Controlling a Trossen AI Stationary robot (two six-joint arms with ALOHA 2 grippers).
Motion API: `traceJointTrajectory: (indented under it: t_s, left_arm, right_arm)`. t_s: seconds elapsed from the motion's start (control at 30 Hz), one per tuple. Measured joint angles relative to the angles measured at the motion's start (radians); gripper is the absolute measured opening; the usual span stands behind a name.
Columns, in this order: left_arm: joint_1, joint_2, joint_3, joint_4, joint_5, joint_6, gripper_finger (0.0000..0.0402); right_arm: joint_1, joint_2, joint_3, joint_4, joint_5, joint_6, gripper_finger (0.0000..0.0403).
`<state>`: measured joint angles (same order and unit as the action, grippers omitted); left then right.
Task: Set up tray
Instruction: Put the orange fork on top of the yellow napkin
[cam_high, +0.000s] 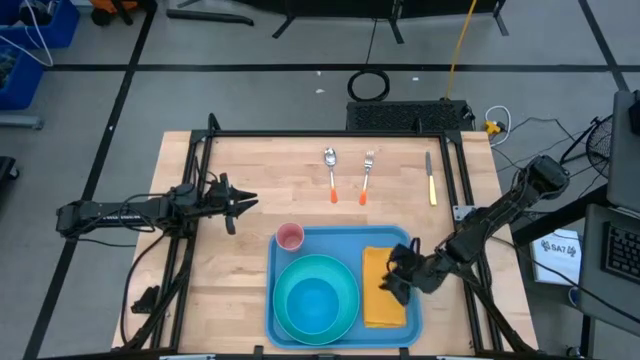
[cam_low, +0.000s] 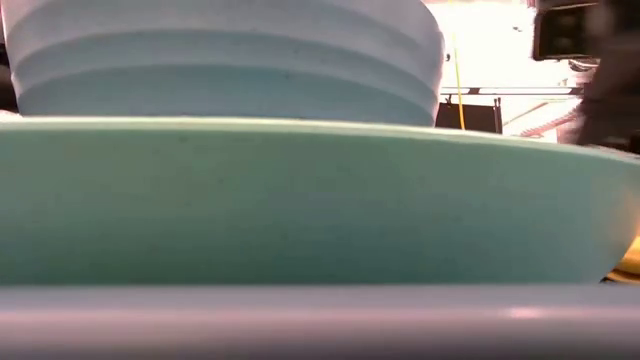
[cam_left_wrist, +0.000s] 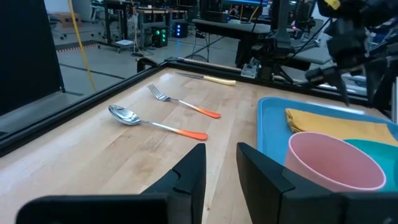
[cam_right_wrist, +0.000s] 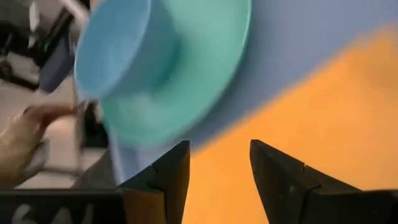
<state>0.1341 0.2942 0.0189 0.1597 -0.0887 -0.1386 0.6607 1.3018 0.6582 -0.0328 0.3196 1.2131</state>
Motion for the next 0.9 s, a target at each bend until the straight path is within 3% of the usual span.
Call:
traceJointTrajectory:
  t_s: [0.33, 0.43, 0.53, 0.63, 0.9]
  left_arm:
    - [0.000, 0.000, 0.000, 0.000, 0.000, 0.000, 0.0093]
    - [0.000, 0.000, 0.000, 0.000, 0.000, 0.000, 0.0093]
    - [0.000, 0.000, 0.000, 0.001, 0.000, 0.000, 0.0093]
    - [0.000, 0.000, 0.000, 0.001, 0.000, 0.000, 0.0093]
    - [0.000, 0.000, 0.000, 0.000, 0.000, 0.000, 0.0093]
  right_arm:
    - [-0.318, 0.000, 0.000, 0.292, 0.210, -0.684, 0.0157]
    - [-0.449, 0.000, 0.000, 0.388, 0.180, -0.801, 0.0157]
    - [-0.597, 0.000, 0.000, 0.401, 0.072, -0.807, 0.0157]
    - [-0.726, 0.000, 0.012, 0.324, 0.003, -0.810, 0.0157]
    - [-0.943, 0.052, 0.289, -0.294, 0.014, -0.720, 0.0140]
